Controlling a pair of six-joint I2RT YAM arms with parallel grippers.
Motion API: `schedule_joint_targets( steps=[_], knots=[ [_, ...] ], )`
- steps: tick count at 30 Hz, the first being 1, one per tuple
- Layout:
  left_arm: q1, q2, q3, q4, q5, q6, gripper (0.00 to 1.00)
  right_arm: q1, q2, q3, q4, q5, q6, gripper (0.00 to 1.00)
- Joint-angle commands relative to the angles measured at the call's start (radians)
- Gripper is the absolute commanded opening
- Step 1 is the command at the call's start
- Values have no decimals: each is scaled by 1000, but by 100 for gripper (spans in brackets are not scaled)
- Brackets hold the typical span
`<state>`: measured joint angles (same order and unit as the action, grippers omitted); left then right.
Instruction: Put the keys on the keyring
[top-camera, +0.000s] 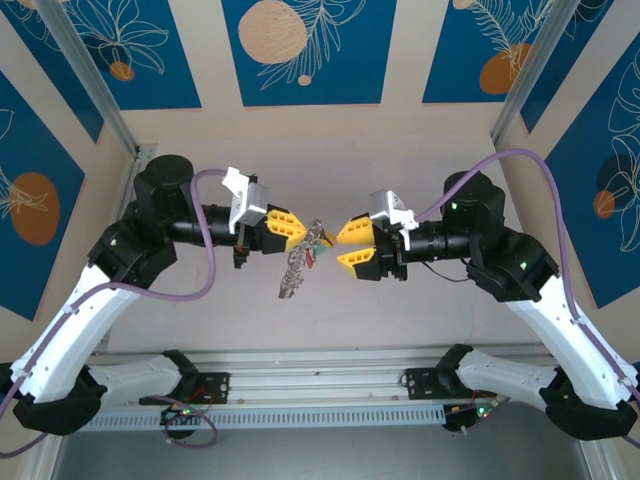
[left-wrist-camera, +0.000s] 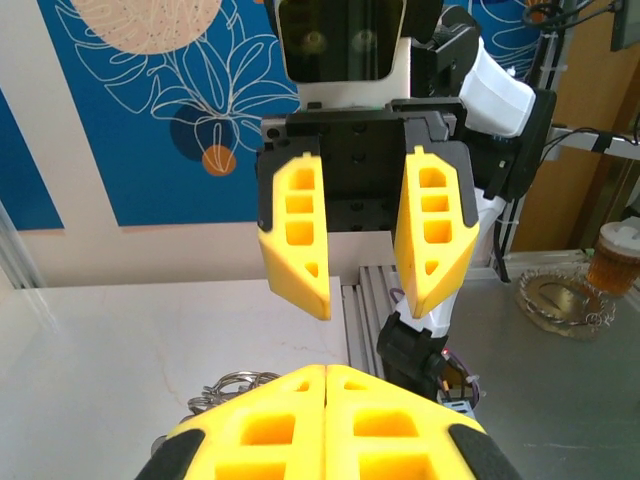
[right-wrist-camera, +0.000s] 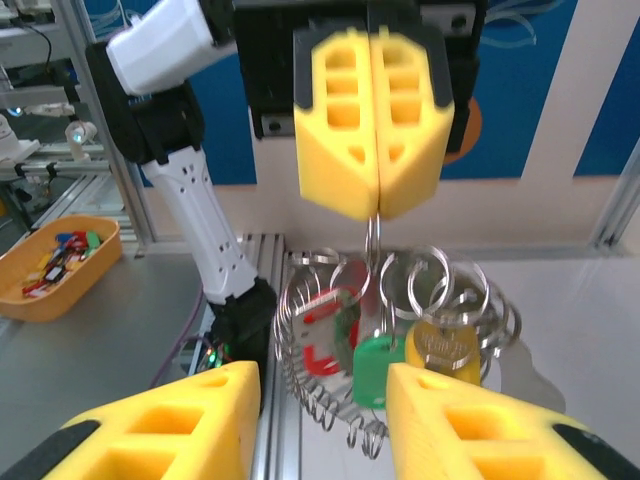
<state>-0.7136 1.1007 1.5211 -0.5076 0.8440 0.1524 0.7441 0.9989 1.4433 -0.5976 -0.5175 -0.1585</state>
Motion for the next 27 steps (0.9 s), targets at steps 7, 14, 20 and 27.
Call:
schedule_joint_targets(
  steps=[7,14,20,27],
  knots=[
    [3,-13,-57,243,81,-153,0,41,69,8,161,-36,23,36],
    [2,-10,-66,273,86,-172,0,53,92,18,168,-30,24,24],
    [4,-20,-84,306,80,-191,0,57,93,20,179,-21,24,15],
    [3,-41,-142,396,57,-241,0,58,80,18,178,17,10,0]
  ],
)
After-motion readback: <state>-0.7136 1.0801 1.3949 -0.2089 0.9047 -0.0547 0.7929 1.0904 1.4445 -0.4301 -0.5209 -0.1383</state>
